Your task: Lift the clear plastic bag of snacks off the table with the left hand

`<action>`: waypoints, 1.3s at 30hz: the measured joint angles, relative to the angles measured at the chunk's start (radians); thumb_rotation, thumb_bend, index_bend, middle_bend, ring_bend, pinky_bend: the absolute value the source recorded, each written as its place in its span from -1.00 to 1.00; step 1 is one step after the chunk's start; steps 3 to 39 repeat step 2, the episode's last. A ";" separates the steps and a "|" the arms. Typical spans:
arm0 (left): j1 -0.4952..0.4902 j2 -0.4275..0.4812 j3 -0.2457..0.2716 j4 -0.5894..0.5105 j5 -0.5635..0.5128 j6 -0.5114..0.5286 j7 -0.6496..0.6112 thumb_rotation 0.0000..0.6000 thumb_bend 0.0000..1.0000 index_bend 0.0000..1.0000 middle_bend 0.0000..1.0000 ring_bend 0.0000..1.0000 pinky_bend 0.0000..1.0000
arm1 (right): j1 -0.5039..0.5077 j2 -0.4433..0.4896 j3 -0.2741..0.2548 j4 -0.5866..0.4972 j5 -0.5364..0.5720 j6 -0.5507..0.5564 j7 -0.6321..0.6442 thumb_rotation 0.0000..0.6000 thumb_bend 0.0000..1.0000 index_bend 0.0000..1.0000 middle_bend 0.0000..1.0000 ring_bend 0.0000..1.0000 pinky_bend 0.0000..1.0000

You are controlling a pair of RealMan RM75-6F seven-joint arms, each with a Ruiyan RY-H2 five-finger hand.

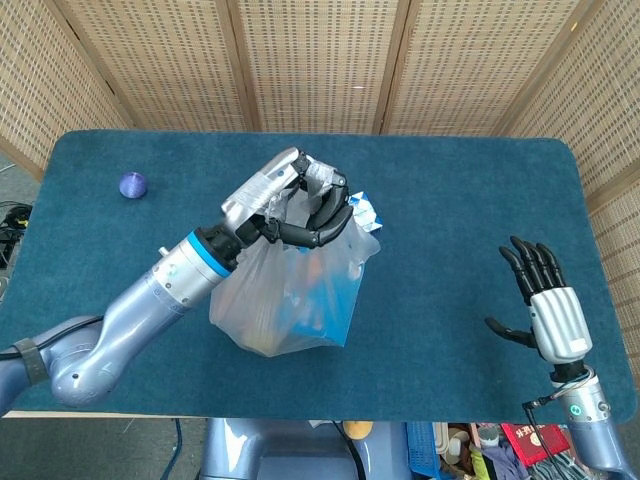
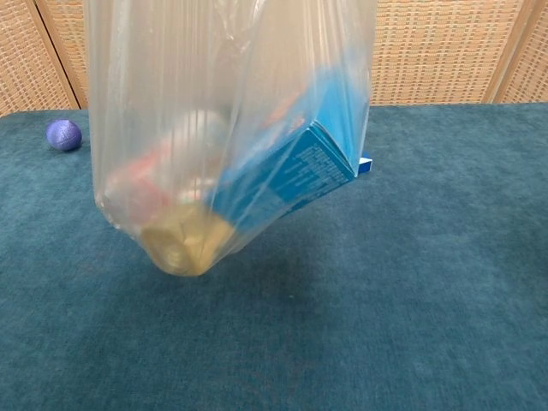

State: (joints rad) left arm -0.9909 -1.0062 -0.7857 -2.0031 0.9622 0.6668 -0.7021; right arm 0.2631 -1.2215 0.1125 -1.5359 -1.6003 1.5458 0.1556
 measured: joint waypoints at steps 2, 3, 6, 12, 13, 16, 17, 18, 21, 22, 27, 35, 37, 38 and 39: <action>0.009 0.027 -0.005 -0.011 0.008 -0.024 -0.008 1.00 0.81 0.65 0.74 0.50 0.55 | -0.001 0.001 0.000 -0.002 -0.002 0.001 0.000 1.00 -1.00 -1.00 -0.96 -1.00 -1.00; 0.009 0.027 -0.005 -0.011 0.008 -0.024 -0.008 1.00 0.81 0.65 0.74 0.50 0.55 | -0.001 0.001 0.000 -0.002 -0.002 0.001 0.000 1.00 -1.00 -1.00 -0.96 -1.00 -1.00; 0.009 0.027 -0.005 -0.011 0.008 -0.024 -0.008 1.00 0.81 0.65 0.74 0.50 0.55 | -0.001 0.001 0.000 -0.002 -0.002 0.001 0.000 1.00 -1.00 -1.00 -0.96 -1.00 -1.00; 0.009 0.027 -0.005 -0.011 0.008 -0.024 -0.008 1.00 0.81 0.65 0.74 0.50 0.55 | -0.001 0.001 0.000 -0.002 -0.002 0.001 0.000 1.00 -1.00 -1.00 -0.96 -1.00 -1.00; 0.009 0.027 -0.005 -0.011 0.008 -0.024 -0.008 1.00 0.81 0.65 0.74 0.50 0.55 | -0.001 0.001 0.000 -0.002 -0.002 0.001 0.000 1.00 -1.00 -1.00 -0.96 -1.00 -1.00; 0.009 0.027 -0.005 -0.011 0.008 -0.024 -0.008 1.00 0.81 0.65 0.74 0.50 0.55 | -0.001 0.001 0.000 -0.002 -0.002 0.001 0.000 1.00 -1.00 -1.00 -0.96 -1.00 -1.00; 0.009 0.027 -0.005 -0.011 0.008 -0.024 -0.008 1.00 0.81 0.65 0.74 0.50 0.55 | -0.001 0.001 0.000 -0.002 -0.002 0.001 0.000 1.00 -1.00 -1.00 -0.96 -1.00 -1.00; 0.009 0.027 -0.005 -0.011 0.008 -0.024 -0.008 1.00 0.81 0.65 0.74 0.50 0.55 | -0.001 0.001 0.000 -0.002 -0.002 0.001 0.000 1.00 -1.00 -1.00 -0.96 -1.00 -1.00; 0.009 0.027 -0.005 -0.011 0.008 -0.024 -0.008 1.00 0.81 0.65 0.74 0.50 0.55 | -0.001 0.001 0.000 -0.002 -0.002 0.001 0.000 1.00 -1.00 -1.00 -0.96 -1.00 -1.00; 0.009 0.027 -0.005 -0.011 0.008 -0.024 -0.008 1.00 0.81 0.65 0.74 0.50 0.55 | -0.001 0.001 0.000 -0.002 -0.002 0.001 0.000 1.00 -1.00 -1.00 -0.96 -1.00 -1.00; 0.009 0.027 -0.005 -0.011 0.008 -0.024 -0.008 1.00 0.81 0.65 0.74 0.50 0.55 | -0.001 0.001 0.000 -0.002 -0.002 0.001 0.000 1.00 -1.00 -1.00 -0.96 -1.00 -1.00; 0.009 0.027 -0.005 -0.011 0.008 -0.024 -0.008 1.00 0.81 0.65 0.74 0.50 0.55 | -0.001 0.001 0.000 -0.002 -0.002 0.001 0.000 1.00 -1.00 -1.00 -0.96 -1.00 -1.00; 0.009 0.027 -0.005 -0.011 0.008 -0.024 -0.008 1.00 0.81 0.65 0.74 0.50 0.55 | -0.001 0.001 0.000 -0.002 -0.002 0.001 0.000 1.00 -1.00 -1.00 -0.96 -1.00 -1.00; 0.009 0.027 -0.005 -0.011 0.008 -0.024 -0.008 1.00 0.81 0.65 0.74 0.50 0.55 | -0.001 0.001 0.000 -0.002 -0.002 0.001 0.000 1.00 -1.00 -1.00 -0.96 -1.00 -1.00; 0.009 0.027 -0.005 -0.011 0.008 -0.024 -0.008 1.00 0.81 0.65 0.74 0.50 0.55 | -0.001 0.001 0.000 -0.002 -0.002 0.001 0.000 1.00 -1.00 -1.00 -0.96 -1.00 -1.00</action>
